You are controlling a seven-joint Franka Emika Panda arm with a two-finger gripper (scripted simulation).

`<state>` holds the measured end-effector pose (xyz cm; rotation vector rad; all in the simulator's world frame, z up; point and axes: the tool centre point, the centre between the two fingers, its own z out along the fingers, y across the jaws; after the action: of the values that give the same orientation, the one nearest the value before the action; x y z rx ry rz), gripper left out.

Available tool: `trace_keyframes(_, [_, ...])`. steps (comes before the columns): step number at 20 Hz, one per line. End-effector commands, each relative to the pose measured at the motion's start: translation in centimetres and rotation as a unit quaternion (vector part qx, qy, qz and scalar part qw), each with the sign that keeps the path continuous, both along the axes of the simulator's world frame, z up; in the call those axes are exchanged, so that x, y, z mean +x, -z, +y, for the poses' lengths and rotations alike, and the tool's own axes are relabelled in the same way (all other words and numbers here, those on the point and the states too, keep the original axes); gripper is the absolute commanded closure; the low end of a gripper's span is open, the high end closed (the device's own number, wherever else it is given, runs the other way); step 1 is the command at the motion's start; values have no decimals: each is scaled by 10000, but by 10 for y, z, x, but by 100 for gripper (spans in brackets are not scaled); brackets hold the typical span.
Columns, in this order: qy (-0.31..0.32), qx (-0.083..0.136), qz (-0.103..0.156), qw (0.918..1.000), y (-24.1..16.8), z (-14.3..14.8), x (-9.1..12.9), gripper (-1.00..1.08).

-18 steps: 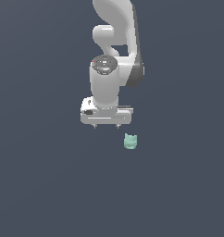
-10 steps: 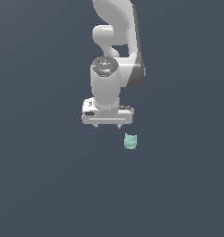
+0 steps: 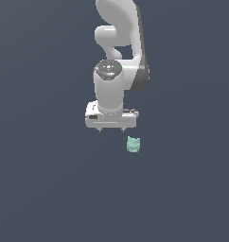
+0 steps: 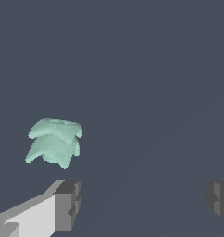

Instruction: Pick up the object and move it to a goal position.

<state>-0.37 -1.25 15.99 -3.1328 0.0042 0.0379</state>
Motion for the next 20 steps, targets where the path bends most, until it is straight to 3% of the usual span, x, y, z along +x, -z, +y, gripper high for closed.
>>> trace_keyframes(1, [28, -2, -2, 10000, 3, 5, 1, -92])
trace_keyframes(20, [711, -51, -102, 9974, 61, 96, 8, -92])
